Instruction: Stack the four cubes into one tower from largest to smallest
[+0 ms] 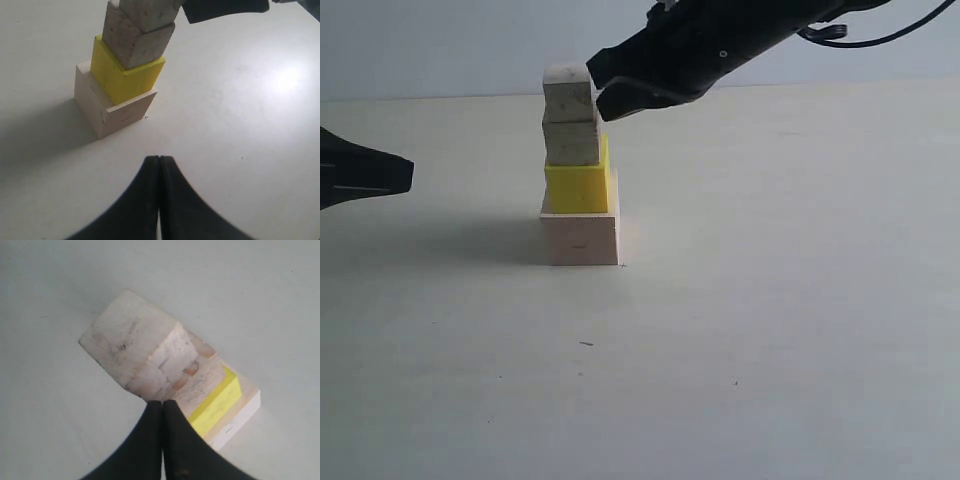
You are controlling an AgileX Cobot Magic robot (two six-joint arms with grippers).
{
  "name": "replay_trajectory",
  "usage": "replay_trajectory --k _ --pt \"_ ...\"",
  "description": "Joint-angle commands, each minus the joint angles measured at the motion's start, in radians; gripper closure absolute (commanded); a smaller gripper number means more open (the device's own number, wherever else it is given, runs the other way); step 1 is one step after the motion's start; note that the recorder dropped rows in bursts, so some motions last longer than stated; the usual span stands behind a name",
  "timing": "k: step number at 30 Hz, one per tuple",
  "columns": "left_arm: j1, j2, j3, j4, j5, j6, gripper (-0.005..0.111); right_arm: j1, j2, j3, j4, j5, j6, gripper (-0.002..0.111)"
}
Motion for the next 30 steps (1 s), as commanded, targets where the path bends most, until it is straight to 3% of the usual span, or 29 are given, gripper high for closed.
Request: replay_trajectory --k 1,30 --pt "-0.002 -0.004 0.002 -0.015 0.002 0.001 0.107 -0.001 -0.001 -0.002 0.015 0.006 -0.022 0.108" --pt "-0.002 -0.004 0.002 -0.015 0.006 0.001 0.107 -0.001 -0.001 -0.002 0.035 -0.016 -0.071 0.108"
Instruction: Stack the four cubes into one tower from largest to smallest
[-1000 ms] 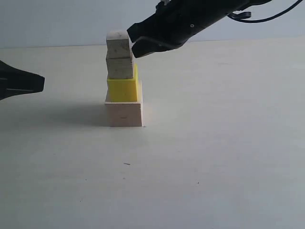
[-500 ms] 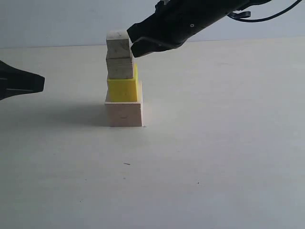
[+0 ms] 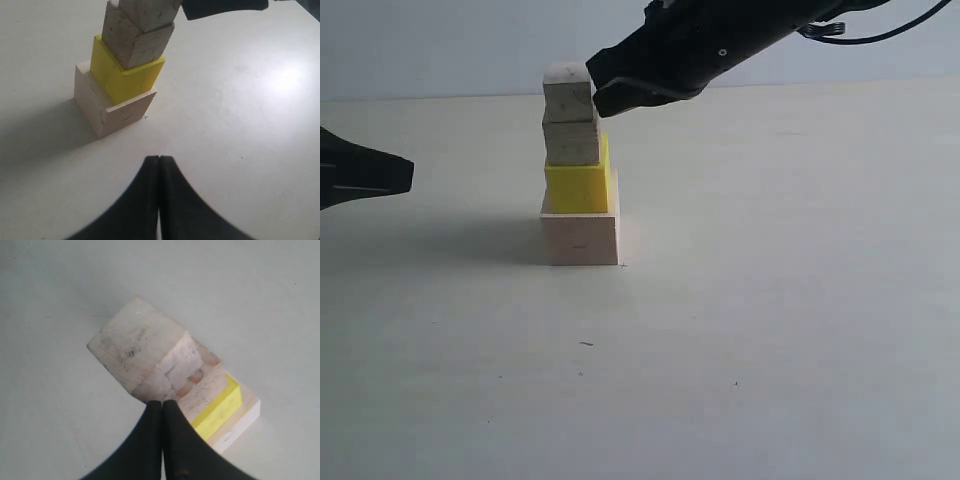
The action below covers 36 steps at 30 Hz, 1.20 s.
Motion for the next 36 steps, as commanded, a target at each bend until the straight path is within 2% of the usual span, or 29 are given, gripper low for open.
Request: replay_trajectory --k 1,36 --pt "-0.002 -0.004 0.002 -0.015 0.006 0.001 0.107 -0.001 -0.001 -0.002 0.01 -0.006 -0.021 0.108" --pt "-0.002 -0.004 0.002 -0.015 0.006 0.001 0.107 -0.001 -0.001 -0.002 0.018 0.012 -0.045 0.108"
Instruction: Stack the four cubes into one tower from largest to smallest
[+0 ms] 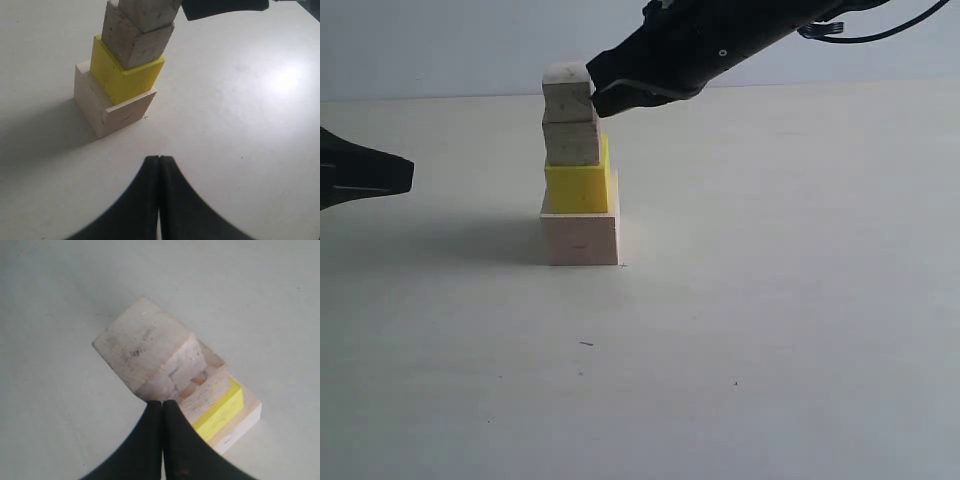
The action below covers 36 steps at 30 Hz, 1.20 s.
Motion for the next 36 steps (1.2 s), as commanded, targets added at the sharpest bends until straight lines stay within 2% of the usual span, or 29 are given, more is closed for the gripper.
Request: replay_trajectory --k 1,36 --pt "-0.002 -0.004 0.002 -0.015 0.006 0.001 0.107 -0.001 -0.001 -0.002 0.008 0.008 -0.011 0.108" --pt "-0.002 -0.004 0.002 -0.013 0.012 0.001 0.107 -0.001 -0.001 -0.002 -0.036 0.014 0.009 0.108"
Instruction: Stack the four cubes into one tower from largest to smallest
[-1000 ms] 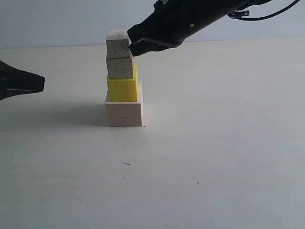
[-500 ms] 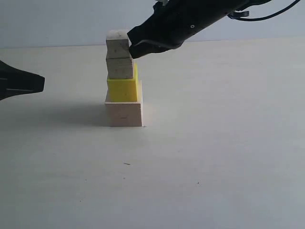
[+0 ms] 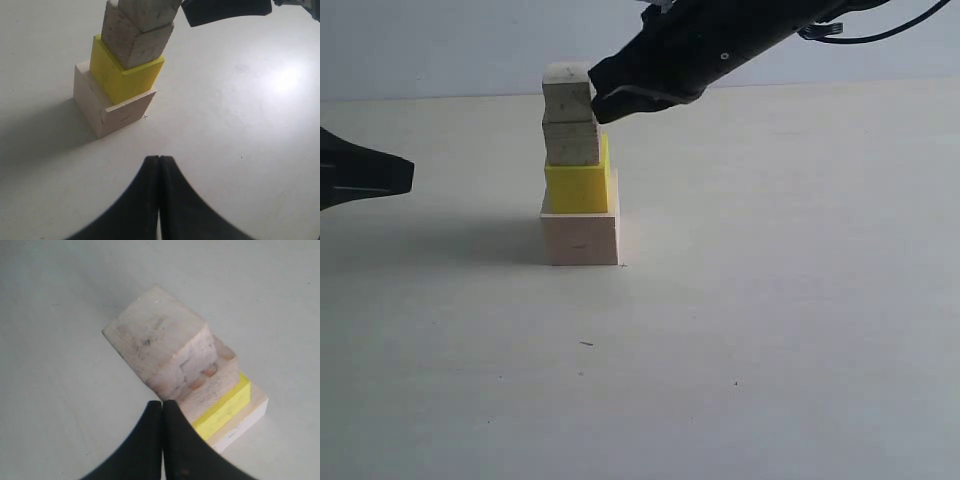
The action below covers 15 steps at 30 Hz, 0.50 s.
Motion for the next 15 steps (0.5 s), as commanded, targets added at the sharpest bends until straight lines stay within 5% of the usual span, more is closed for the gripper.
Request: replay_trajectory --k 1,15 --pt "-0.002 -0.004 0.002 -0.013 0.01 0.001 0.107 -0.001 -0.001 -0.002 -0.051 -0.027 0.041 0.108" --pt "-0.002 -0.004 0.002 -0.015 0.01 0.001 0.107 -0.001 -0.001 -0.002 0.003 -0.046 0.021 0.108"
